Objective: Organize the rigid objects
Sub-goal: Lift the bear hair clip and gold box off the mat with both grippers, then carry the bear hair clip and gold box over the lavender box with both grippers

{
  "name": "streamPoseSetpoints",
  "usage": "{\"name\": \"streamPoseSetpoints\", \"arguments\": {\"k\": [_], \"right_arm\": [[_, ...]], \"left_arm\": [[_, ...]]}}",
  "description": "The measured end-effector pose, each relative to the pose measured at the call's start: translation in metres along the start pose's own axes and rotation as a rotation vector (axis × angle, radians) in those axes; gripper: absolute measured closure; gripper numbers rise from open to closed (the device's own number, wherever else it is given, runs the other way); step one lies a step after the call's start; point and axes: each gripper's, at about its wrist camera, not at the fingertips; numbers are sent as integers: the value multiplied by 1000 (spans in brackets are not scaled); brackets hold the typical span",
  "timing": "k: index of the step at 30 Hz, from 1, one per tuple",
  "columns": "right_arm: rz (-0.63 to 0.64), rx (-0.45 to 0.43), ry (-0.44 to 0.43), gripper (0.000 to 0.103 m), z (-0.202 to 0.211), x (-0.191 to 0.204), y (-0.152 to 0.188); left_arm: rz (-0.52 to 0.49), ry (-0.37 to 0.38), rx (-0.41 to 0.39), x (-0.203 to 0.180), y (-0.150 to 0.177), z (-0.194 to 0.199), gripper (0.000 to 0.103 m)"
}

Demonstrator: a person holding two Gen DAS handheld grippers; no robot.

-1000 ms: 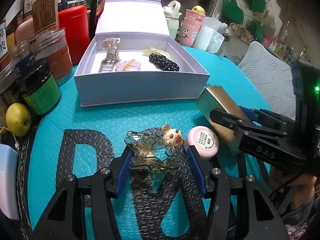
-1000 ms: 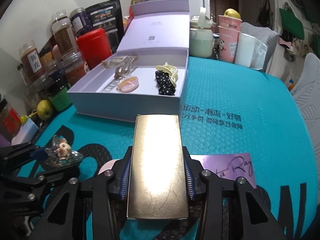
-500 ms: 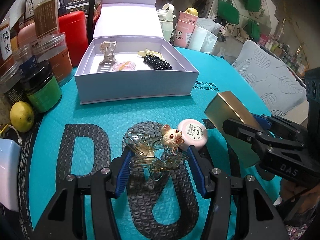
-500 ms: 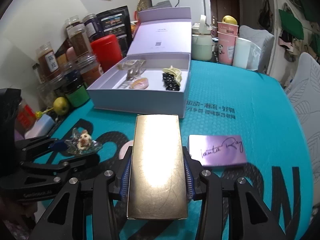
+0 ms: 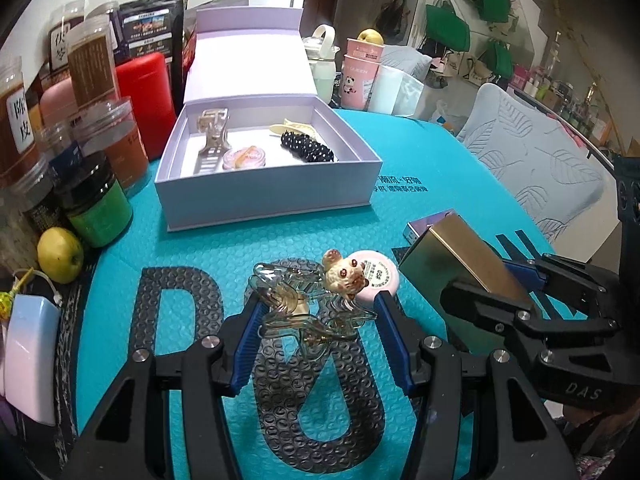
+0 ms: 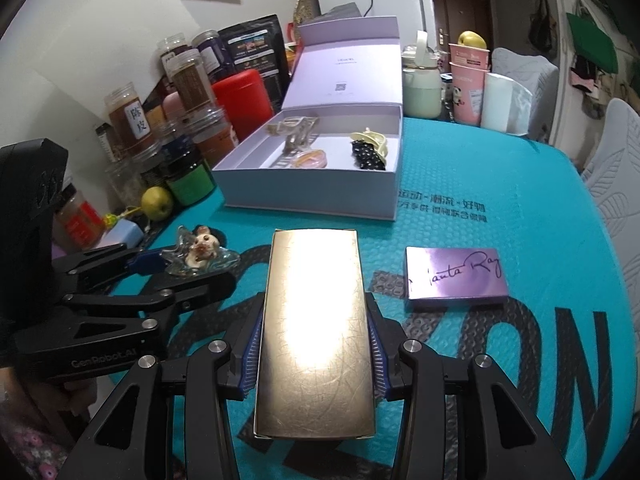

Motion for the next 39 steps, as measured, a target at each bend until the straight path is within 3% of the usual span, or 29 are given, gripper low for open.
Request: {"name": "streamPoseSetpoints", "arguments": {"k": [18,39], "right_arm": [[83,-67,-17,59,14,3,-41],[163,-81,-56,59,6,-10,-99]], "left_arm": [[-21,-22,-68,1,-40,15,49],[-58,-20,-143,3,-103,6,49]]}}
Point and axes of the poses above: each gripper's, at about its wrist camera, not at the fingertips, and z roughly against the way its jaws point, x to its left, y to its underside, and after that the axes turned 10 degrees about -y, right-handed
